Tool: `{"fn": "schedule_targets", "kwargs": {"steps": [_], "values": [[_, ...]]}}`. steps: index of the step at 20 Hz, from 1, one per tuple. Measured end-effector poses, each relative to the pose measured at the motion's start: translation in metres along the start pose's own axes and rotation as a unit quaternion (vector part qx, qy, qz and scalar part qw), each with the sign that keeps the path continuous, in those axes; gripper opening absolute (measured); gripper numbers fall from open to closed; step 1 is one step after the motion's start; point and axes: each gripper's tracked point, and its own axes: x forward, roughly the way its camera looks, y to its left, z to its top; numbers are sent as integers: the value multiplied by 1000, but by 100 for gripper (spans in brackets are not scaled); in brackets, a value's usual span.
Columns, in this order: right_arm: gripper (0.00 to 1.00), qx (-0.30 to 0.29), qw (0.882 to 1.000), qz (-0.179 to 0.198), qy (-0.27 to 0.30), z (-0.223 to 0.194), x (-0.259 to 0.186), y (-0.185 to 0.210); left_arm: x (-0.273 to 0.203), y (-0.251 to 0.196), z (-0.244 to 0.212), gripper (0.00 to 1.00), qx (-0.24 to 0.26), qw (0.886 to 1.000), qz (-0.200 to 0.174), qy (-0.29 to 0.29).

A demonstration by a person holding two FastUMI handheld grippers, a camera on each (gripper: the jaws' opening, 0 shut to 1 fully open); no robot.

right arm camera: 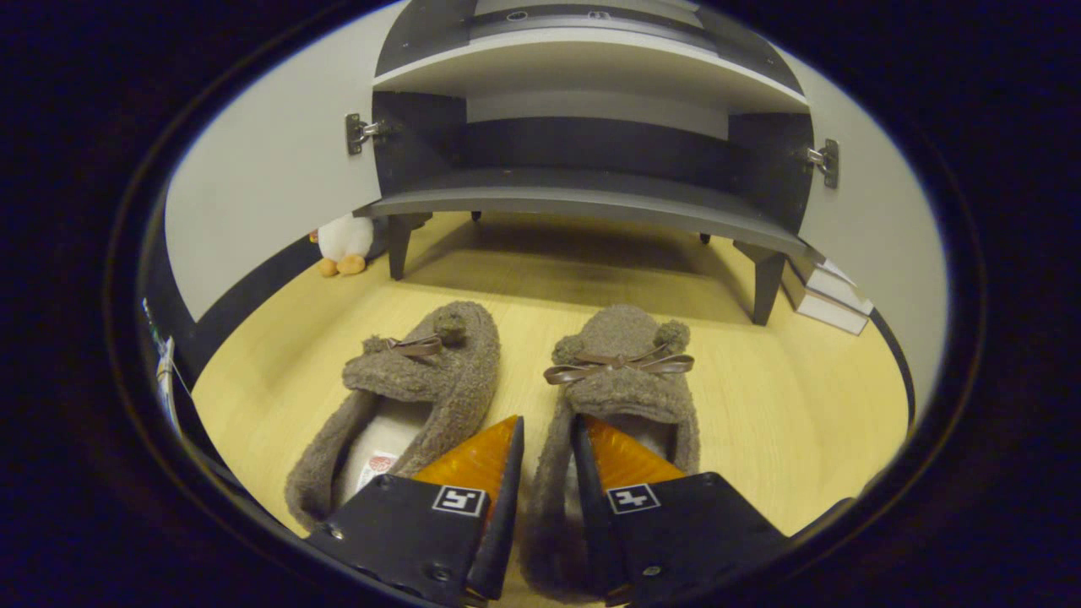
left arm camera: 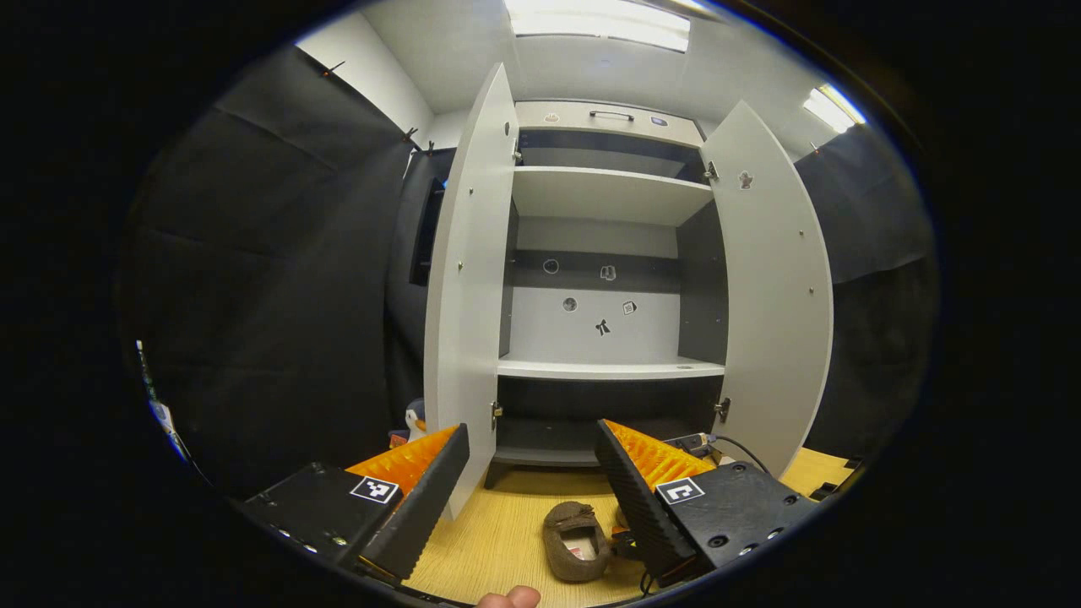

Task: Grab one shoe with the right hand and put it into the shoe cabinet, grab the other shoe with the left hand and put it into the shoe cabinet; then close the right door with the right hand and the left door with the left hand.

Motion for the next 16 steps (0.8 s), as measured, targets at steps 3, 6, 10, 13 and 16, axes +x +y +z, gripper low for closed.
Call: {"fn": "schedule_targets", "kwargs": {"steps": [3, 6, 10, 13, 16], "values": [[10, 21, 1000, 16, -11, 2, 0, -2, 0, 2, -2, 95, -3, 1000, 3, 2], [5, 17, 999, 13, -36, 12, -7, -7, 0, -1, -4, 95, -12, 1000, -2, 7], [5, -9, 995, 10, -95, 34, -40, -16, 0, -6, -7, 95, -15, 1000, -11, 11], [5, -20, 990, 9, -136, 58, -79, -21, 1, -12, -10, 95, -12, 1000, -20, 15], [5, -13, 983, 9, -181, 93, -127, -28, 4, -19, -10, 95, -12, 999, -32, 9]]}}
